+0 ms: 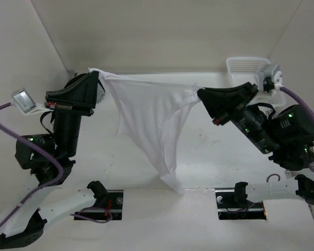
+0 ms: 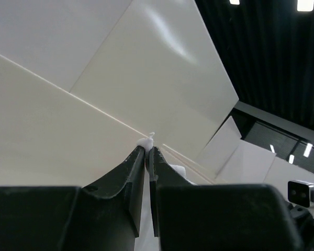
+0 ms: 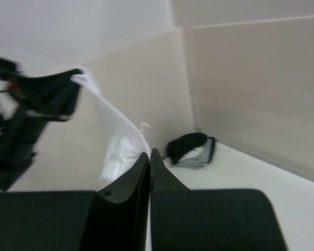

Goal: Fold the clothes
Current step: Flatten the tank top out

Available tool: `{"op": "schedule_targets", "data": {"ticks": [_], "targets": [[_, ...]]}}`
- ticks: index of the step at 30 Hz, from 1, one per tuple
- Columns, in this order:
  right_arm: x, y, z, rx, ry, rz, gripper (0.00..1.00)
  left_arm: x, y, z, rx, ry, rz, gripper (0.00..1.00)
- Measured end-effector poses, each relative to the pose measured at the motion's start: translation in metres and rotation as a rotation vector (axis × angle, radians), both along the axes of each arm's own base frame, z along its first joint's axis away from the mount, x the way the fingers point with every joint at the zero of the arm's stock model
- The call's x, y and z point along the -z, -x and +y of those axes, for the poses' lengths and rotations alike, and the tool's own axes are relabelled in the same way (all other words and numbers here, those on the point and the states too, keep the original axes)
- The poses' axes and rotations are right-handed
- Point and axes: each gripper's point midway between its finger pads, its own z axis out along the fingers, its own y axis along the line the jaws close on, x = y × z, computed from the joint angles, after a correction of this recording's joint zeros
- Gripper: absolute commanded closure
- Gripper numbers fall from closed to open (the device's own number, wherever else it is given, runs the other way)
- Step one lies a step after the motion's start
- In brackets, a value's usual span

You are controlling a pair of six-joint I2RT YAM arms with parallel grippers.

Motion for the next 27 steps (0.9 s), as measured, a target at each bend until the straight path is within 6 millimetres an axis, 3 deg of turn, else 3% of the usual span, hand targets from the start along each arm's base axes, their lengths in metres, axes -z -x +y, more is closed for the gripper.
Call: {"op": "schedule_targets", "data": {"ticks": [4,5,6,7,9,11,13,14,15,17,19,20,22,23,24,27], "targets": [[0.05,-0.089,-0.026,0.244,0.052,0.064,0.98,0.025,-0.046,-0.025,-0.099,-0.058,0.059,0.97],[0.069,-0.118,-0.034,0.299,0.064,0.102,0.98,0.047,-0.077,-0.045,-0.146,-0.115,0.109,0.97],[0.082,-0.137,-0.039,0.332,0.075,0.129,0.98,0.058,-0.09,-0.052,-0.165,-0.142,0.132,0.97],[0.103,-0.171,-0.041,0.358,0.092,0.179,0.97,0.085,-0.123,-0.068,-0.204,-0.205,0.187,0.96],[0.128,-0.214,-0.043,0.372,0.095,0.246,0.97,0.117,-0.16,-0.083,-0.24,-0.273,0.252,0.95],[0.155,-0.272,-0.052,0.407,0.1,0.322,0.96,0.166,-0.212,-0.093,-0.29,-0.356,0.346,0.94],[0.189,-0.328,-0.056,0.425,0.107,0.402,0.85,0.214,-0.256,-0.097,-0.32,-0.423,0.441,0.91],[0.219,-0.366,-0.063,0.448,0.119,0.473,0.71,0.241,-0.284,-0.098,-0.331,-0.452,0.5,0.82],[0.237,-0.391,-0.066,0.458,0.119,0.512,0.6,0.264,-0.306,-0.101,-0.331,-0.477,0.546,0.76],[0.276,-0.422,-0.075,0.478,0.12,0.596,0.53,0.3,-0.341,-0.105,-0.317,-0.513,0.624,0.62],[0.307,-0.422,-0.082,0.493,0.128,0.673,0.58,0.321,-0.355,-0.105,-0.295,-0.534,0.675,0.61],[0.317,-0.412,-0.081,0.491,0.132,0.703,0.65,0.331,-0.355,-0.102,-0.283,-0.541,0.707,0.62],[0.329,-0.386,-0.071,0.476,0.121,0.709,0.79,0.329,-0.347,-0.1,-0.268,-0.522,0.707,0.64],[0.346,-0.349,-0.059,0.45,0.121,0.731,0.88,0.332,-0.337,-0.098,-0.26,-0.509,0.709,0.67],[0.357,-0.328,-0.051,0.431,0.125,0.754,0.91,0.341,-0.318,-0.092,-0.251,-0.506,0.731,0.69],[0.399,-0.246,-0.01,0.302,0.171,0.81,0.87,0.381,-0.26,-0.077,-0.213,-0.496,0.804,0.73]]}}
